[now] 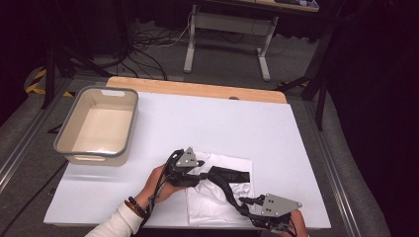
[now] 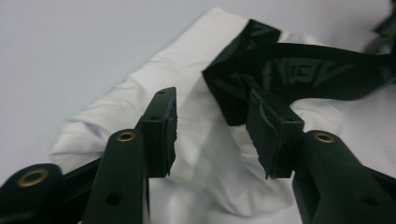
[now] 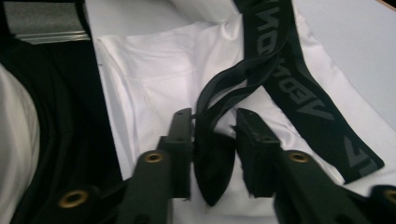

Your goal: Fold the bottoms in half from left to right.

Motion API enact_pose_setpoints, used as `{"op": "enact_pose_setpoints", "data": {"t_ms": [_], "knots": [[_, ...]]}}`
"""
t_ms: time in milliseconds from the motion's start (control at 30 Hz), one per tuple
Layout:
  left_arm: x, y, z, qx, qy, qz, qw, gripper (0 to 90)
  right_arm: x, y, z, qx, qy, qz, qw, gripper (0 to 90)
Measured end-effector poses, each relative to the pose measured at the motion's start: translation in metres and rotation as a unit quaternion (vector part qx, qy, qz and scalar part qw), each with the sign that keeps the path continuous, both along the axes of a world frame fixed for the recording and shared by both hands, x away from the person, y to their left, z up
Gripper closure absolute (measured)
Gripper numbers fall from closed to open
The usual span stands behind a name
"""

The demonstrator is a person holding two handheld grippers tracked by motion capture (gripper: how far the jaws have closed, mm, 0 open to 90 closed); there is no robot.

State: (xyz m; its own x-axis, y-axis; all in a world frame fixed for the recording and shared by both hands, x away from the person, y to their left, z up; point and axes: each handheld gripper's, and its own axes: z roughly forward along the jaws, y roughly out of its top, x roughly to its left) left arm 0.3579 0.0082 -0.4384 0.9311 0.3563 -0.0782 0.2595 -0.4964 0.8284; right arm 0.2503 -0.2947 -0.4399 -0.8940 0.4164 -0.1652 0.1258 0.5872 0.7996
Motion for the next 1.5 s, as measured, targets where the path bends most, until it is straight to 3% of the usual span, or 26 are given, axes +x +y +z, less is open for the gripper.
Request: {"op": "enact_pose_setpoints", "data": {"t_ms": [33,100,133,233,267,367,567,667,700,733,767,800,867,967,1067,1100,1200,1333,1367,1400,1467,1500], "knots": [[-0.001,-0.001,-0.001,-0.004,0.015,-0.019,0.9997,52.9,0.000,-0.002,0.000,0.006,0.000,-0.003,1.0000,62.0],[-0.005,-0.004,-0.003,0.006,0.016,-0.043,0.9989,51.3,0.001,-0.004,0.001,0.011,-0.004,-0.022,0.9997,55.4],[-0.007,-0.009,-0.005,0.010,0.022,-0.055,0.9982,50.0,0.003,-0.007,0.003,0.025,-0.003,-0.029,0.9993,55.0],[-0.007,-0.013,-0.006,0.023,0.023,-0.055,0.9979,48.3,0.004,-0.010,0.005,0.034,-0.005,-0.042,0.9985,51.5],[-0.005,-0.016,-0.008,0.024,0.030,-0.042,0.9984,46.4,0.006,-0.012,0.006,0.039,-0.003,-0.051,0.9979,50.5],[-0.003,-0.020,-0.010,0.018,0.040,-0.039,0.9983,46.3,0.009,-0.013,0.005,0.041,0.002,-0.067,0.9969,49.0],[0.000,-0.028,-0.017,0.048,0.063,-0.013,0.9968,44.2,0.012,-0.011,0.003,0.041,0.005,-0.070,0.9967,48.4],[0.000,-0.028,-0.019,0.057,0.065,-0.022,0.9960,46.3,0.014,-0.010,0.002,0.036,0.005,-0.072,0.9968,48.1],[-0.001,-0.029,-0.018,0.053,0.058,-0.030,0.9964,52.2,0.014,-0.009,0.001,0.037,0.005,-0.072,0.9967,47.6],[-0.006,-0.028,-0.014,0.056,0.028,-0.042,0.9971,59.7,0.015,-0.010,0.002,0.039,0.005,-0.077,0.9963,47.1],[-0.006,-0.028,-0.014,0.056,0.028,-0.042,0.9971,61.9,0.015,-0.010,0.002,0.039,0.005,-0.077,0.9963,47.1],[-0.010,-0.026,-0.012,0.061,0.009,-0.052,0.9967,61.9,0.015,-0.010,0.003,0.042,0.004,-0.079,0.9959,47.1],[-0.020,-0.021,-0.009,0.048,-0.044,-0.071,0.9953,61.5,0.016,-0.012,0.005,0.056,0.005,-0.091,0.9943,45.2],[-0.037,-0.010,-0.009,0.050,-0.095,-0.102,0.9889,66.8,0.018,-0.017,0.009,0.088,0.014,-0.118,0.9891,43.2],[-0.053,-0.001,-0.012,0.062,-0.118,-0.128,0.9829,66.4,0.019,-0.022,0.017,0.118,0.018,-0.134,0.9838,42.5],[-0.058,0.002,-0.013,0.061,-0.125,-0.133,0.9813,66.4,0.019,-0.022,0.017,0.118,0.018,-0.134,0.9838,42.5],[-0.070,0.010,-0.017,0.072,-0.132,-0.144,0.9781,63.5,0.020,-0.022,0.020,0.122,0.015,-0.147,0.9814,39.6],[-0.078,0.016,-0.021,0.082,-0.129,-0.153,0.9763,64.1,0.023,-0.020,0.021,0.124,0.013,-0.158,0.9796,39.3],[-0.079,0.018,-0.022,0.080,-0.124,-0.155,0.9768,64.7,0.024,-0.020,0.022,0.122,0.014,-0.160,0.9794,40.1],[-0.079,0.018,-0.023,0.079,-0.115,-0.142,0.9800,65.1,0.025,-0.019,0.022,0.119,0.014,-0.163,0.9794,40.4],[-0.076,0.019,-0.024,0.078,-0.106,-0.133,0.9823,62.0,0.029,-0.019,0.019,0.119,0.023,-0.167,0.9784,42.2],[-0.073,0.019,-0.024,0.075,-0.099,-0.116,0.9854,60.2,0.032,-0.018,0.017,0.114,0.030,-0.170,0.9784,42.9]]}}
